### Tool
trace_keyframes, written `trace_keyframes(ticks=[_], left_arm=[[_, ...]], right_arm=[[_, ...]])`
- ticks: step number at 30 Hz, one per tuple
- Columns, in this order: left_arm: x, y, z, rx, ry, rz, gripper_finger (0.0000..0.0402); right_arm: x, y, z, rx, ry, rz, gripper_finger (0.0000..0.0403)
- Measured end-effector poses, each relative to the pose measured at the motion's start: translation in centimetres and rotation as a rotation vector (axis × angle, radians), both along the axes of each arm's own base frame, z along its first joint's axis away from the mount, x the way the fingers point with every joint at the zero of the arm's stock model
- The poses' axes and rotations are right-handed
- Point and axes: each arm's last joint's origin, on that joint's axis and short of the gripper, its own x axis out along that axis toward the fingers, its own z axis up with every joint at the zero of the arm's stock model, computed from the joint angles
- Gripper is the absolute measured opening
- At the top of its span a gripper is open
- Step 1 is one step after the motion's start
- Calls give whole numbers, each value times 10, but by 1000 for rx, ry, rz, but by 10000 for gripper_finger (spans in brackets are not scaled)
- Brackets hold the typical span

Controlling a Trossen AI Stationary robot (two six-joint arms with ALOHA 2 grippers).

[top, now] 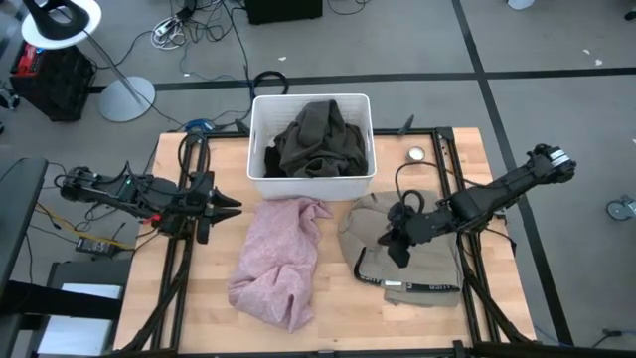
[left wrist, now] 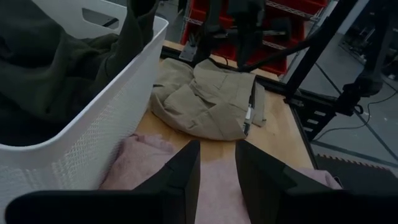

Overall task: Sort clothes
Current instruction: Put the brown shorts into the white laundry organizer

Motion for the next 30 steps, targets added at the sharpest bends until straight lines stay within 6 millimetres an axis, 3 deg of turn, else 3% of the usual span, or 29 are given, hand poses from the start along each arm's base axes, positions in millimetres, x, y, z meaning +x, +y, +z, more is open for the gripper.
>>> trace_keyframes(ticks=[11, 30], left_arm=[[0, 0, 1, -2, -6, 0, 106], [0, 0, 0, -1, -4, 0, 106]], right_arm=[[-6, -14, 3, -121, -29, 80, 10], [-5, -15, 2, -151, -28, 100, 7]])
